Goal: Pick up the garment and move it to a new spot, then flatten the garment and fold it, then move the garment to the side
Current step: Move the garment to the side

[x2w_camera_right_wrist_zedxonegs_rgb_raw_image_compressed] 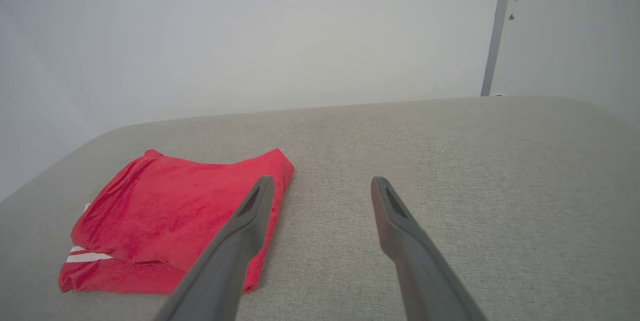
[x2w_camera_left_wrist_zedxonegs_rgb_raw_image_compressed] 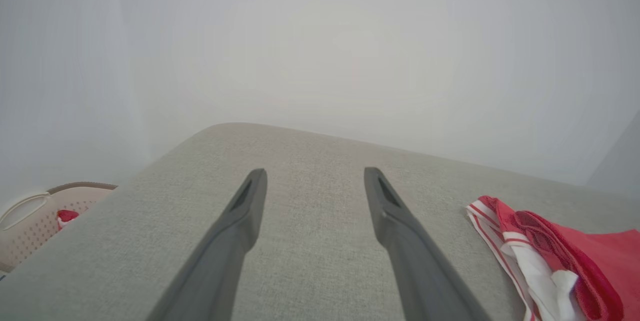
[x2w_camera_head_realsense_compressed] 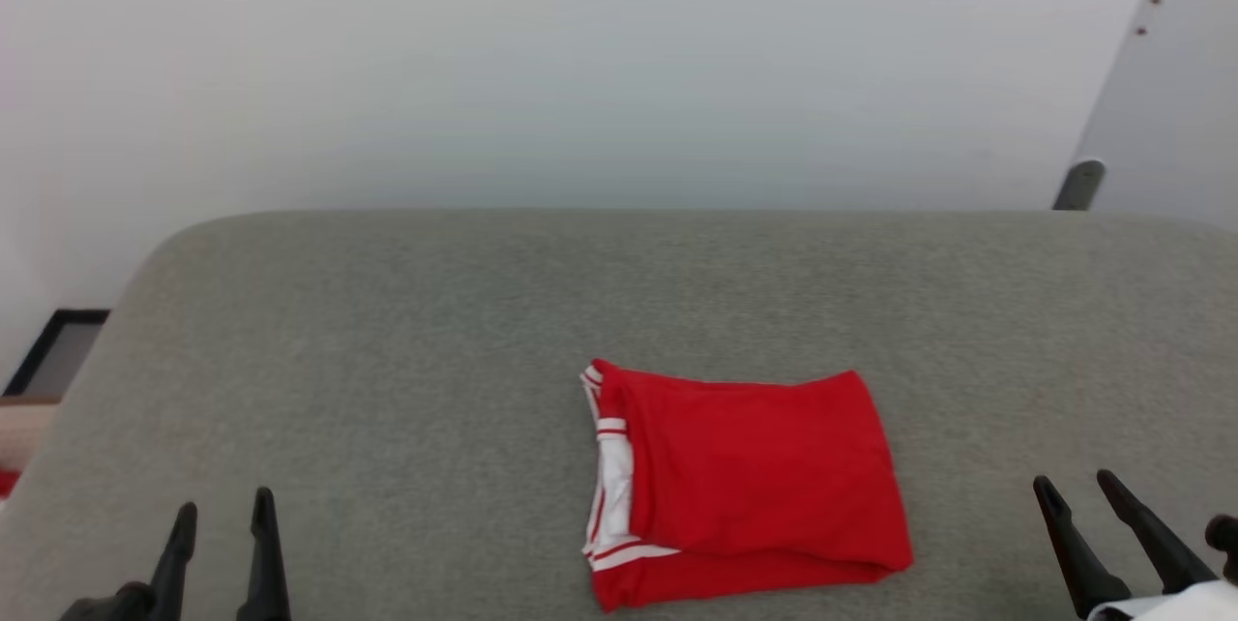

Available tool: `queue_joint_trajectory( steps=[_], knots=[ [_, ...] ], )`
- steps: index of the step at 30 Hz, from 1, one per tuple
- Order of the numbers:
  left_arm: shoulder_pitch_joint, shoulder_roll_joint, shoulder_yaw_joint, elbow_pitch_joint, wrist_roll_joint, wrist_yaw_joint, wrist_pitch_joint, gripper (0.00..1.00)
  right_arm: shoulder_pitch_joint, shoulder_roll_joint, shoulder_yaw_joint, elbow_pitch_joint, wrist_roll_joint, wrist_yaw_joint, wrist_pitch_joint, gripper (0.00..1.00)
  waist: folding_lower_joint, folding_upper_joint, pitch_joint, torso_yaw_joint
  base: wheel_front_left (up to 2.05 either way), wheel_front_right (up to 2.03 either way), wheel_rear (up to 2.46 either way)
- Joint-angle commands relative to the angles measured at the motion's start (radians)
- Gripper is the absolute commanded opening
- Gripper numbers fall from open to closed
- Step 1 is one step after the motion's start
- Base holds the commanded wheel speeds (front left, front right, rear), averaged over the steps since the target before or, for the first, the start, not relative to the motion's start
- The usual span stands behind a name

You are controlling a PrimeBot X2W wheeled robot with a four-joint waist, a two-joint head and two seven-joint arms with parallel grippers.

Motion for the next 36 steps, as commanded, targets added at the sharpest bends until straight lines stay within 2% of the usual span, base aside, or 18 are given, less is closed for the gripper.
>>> queue_joint_trajectory(
  steps=[1,8,16,28,36],
  knots=[
    [-0.011,0.001,0.005,-0.007,0.004,0.011,0.000,1.00,-0.021,-0.005,0.012,0.001,0.007,-0.001,0.013,1.00,0.0000,0.0000,0.006,0.051,0.00,0.00,0.00],
    [-0.007,0.001,-0.005,-0.029,0.011,0.023,0.014,1.00,-0.070,-0.018,0.049,0.024,0.018,-0.001,0.075,1.00,0.0000,0.0000,0.011,0.136,0.00,0.00,0.00],
    [-0.002,-0.008,-0.031,-0.039,0.008,0.027,0.032,1.00,-0.117,-0.046,0.083,0.084,0.036,-0.001,0.196,1.00,0.0000,0.0000,0.027,0.222,0.00,0.00,0.00],
    [-0.066,-0.052,-0.082,-0.003,0.001,0.015,0.021,1.00,-0.239,-0.088,0.110,0.177,0.028,-0.001,0.467,1.00,0.0000,0.0000,0.131,0.285,0.00,0.00,0.00],
    [-0.109,-0.073,-0.093,0.036,-0.002,0.007,0.009,1.00,-0.313,-0.058,0.121,0.249,0.058,-0.001,0.653,1.00,0.0000,0.0000,0.178,0.307,0.00,0.00,0.00]
  ],
)
